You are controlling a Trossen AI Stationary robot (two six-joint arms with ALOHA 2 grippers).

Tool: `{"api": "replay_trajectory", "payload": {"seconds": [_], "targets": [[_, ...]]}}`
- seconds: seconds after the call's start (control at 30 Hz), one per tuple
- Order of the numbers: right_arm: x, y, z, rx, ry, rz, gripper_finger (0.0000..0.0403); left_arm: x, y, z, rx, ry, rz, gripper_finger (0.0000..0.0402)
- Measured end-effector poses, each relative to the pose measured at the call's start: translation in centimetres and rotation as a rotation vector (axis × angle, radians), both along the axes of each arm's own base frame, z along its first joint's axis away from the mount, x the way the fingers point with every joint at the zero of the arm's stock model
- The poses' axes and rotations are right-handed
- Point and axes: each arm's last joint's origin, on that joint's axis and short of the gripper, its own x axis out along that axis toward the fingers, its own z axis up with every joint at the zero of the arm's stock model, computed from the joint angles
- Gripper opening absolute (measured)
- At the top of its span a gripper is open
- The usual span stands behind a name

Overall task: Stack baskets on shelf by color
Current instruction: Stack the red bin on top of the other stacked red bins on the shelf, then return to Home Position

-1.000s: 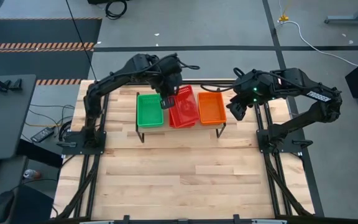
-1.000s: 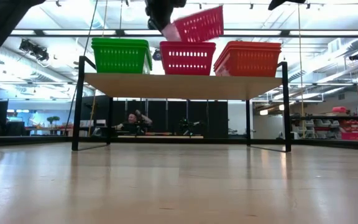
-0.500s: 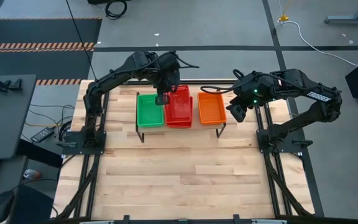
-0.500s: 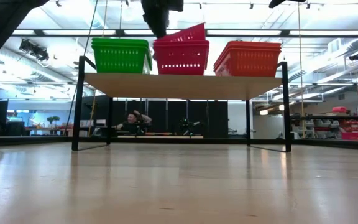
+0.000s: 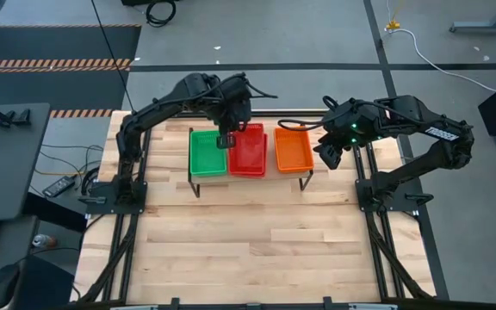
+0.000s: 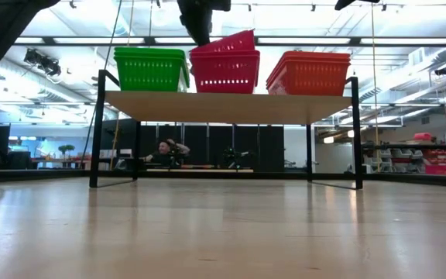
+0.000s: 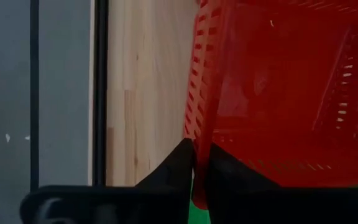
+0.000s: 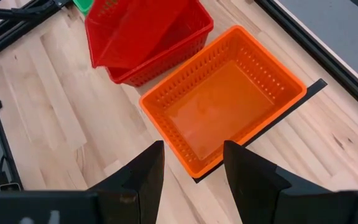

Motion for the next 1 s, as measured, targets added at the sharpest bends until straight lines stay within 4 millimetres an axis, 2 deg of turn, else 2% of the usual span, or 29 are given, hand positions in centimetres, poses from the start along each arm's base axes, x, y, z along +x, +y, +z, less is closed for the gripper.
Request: {"api": "replay_trajectory", "payload": {"seconds": [0.17,0.47,0.6,0.73,0.87,1.0], "targets": [[0.0,0.0,0.0,-0.002,0.0,0.0,0.0171,0.1,-0.3,0.0,-0.013,-0.005,0.016,0.0059],[0.0,-0.1,0.0,-0.015,-0.001,-0.013,0.0171,0.0,0.1,0.5,0.063,-0.044,0.134,0.0131],[0.0,-0.1,-0.1,-0.022,0.0,-0.017,0.0171,-1.0,-0.6,2.3,0.044,-0.148,0.22,0.0148],[0.3,-0.2,-1.1,-0.051,0.047,-0.032,0.0171,-2.0,-1.3,4.1,0.012,-0.26,0.3,0.0152],[0.7,-0.2,-1.6,-0.063,0.047,0.008,0.017,-3.8,-2.2,6.5,-0.014,-0.388,0.322,0.0141],[0.2,-0.2,-0.9,-0.082,-0.031,0.008,0.0159,-5.4,-3.1,8.4,-0.023,-0.51,0.334,0.012]]}}
